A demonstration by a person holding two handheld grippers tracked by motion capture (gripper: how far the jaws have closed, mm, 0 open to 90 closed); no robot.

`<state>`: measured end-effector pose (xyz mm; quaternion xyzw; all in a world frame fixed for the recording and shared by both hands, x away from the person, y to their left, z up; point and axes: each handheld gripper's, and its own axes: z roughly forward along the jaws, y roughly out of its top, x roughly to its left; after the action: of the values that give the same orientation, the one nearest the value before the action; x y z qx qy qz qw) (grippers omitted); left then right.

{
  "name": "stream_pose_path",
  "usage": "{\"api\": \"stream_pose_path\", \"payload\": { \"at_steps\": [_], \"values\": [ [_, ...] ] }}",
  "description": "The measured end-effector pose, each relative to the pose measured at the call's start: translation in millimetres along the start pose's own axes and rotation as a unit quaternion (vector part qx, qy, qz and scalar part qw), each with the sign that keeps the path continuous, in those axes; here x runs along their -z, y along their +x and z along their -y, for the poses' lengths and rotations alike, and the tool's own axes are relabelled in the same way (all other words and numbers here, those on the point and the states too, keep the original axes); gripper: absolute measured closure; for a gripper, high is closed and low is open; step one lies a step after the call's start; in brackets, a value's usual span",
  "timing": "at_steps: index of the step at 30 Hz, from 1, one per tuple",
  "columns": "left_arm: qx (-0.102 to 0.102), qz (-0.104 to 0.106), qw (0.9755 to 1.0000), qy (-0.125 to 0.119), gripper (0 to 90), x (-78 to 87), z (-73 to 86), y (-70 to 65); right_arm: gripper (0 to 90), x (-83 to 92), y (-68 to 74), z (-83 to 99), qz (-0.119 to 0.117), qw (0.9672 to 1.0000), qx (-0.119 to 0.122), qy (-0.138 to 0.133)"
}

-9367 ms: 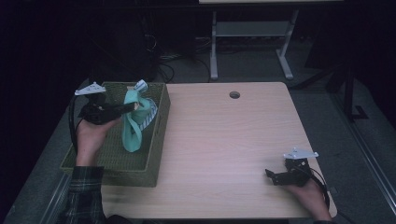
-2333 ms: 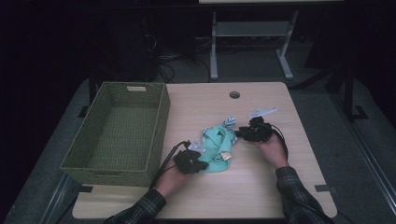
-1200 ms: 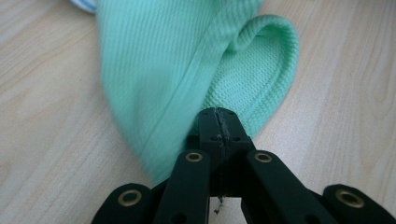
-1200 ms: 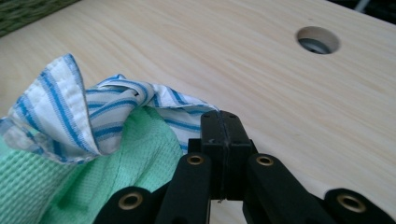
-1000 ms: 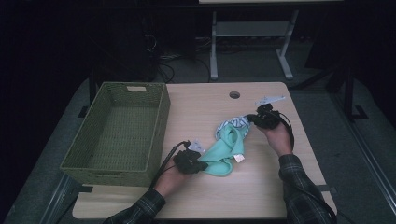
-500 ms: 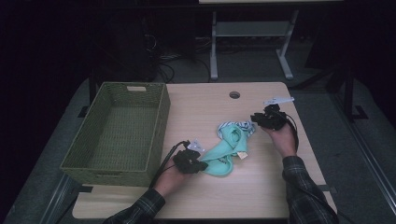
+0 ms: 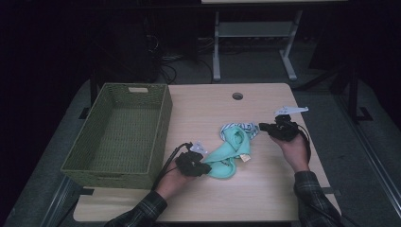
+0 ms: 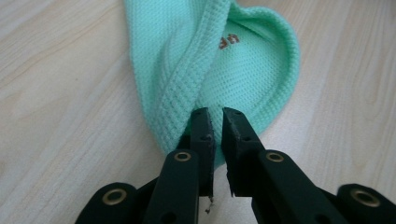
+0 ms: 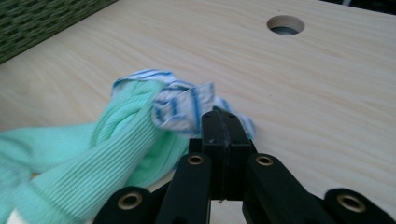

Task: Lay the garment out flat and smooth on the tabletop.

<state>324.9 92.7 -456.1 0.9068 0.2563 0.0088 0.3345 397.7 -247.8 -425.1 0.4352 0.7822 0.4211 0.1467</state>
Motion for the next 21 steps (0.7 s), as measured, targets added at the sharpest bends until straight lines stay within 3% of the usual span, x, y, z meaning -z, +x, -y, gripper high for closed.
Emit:
{"api": "stream_pose_path", "payload": {
  "at_steps": [2,3,6,10,21],
  "values": [
    [-0.006,0.001,1.0000,0.000,79.7,1.8,-1.3,-1.0,89.8,3.2,4.3,4.0,-0.005,1.0000,0.005,-0.001],
    [0.001,0.001,1.0000,-0.006,79.0,2.2,-1.9,-2.7,89.8,4.7,6.8,5.7,-0.009,0.9999,0.005,-0.002],
    [-0.013,0.000,0.9999,-0.007,75.5,7.1,-4.2,-3.5,89.9,10.1,15.1,10.5,-0.017,0.9998,0.010,-0.006],
    [-0.005,0.000,0.9997,-0.025,70.7,11.7,-6.6,-6.3,89.9,17.4,29.0,16.0,-0.029,0.9994,0.017,-0.005],
    [-0.015,-0.011,0.9995,-0.024,59.9,15.2,-10.5,-3.1,89.9,21.6,61.5,35.8,-0.070,0.9968,0.039,0.002]
  ]
}}
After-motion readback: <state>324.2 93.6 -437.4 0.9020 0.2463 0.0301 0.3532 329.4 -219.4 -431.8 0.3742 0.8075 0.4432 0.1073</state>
